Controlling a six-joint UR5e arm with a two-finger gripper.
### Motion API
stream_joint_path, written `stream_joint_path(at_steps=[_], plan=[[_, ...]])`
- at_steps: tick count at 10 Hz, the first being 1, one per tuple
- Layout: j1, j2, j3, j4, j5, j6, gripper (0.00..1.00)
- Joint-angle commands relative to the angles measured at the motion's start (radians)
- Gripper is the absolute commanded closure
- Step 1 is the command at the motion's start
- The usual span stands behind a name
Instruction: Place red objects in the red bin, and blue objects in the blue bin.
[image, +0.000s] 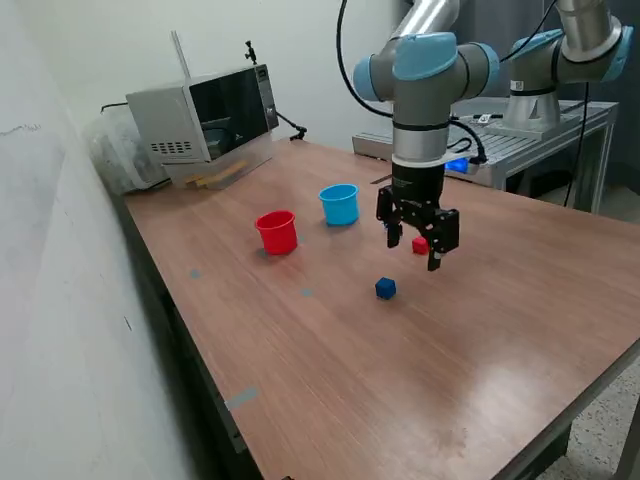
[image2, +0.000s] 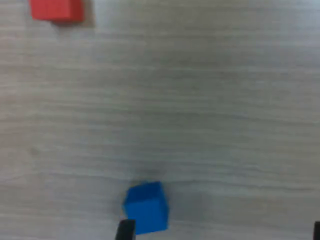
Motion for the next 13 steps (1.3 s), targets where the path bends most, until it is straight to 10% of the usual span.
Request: stream_joint_path(at_steps=[1, 13], plan=[[-0.025, 0.010, -0.003, 0.000, 0.001, -0.013, 0.00], [-0.021, 0.097, -0.055, -0.021, 0.001, -0.013, 0.00]])
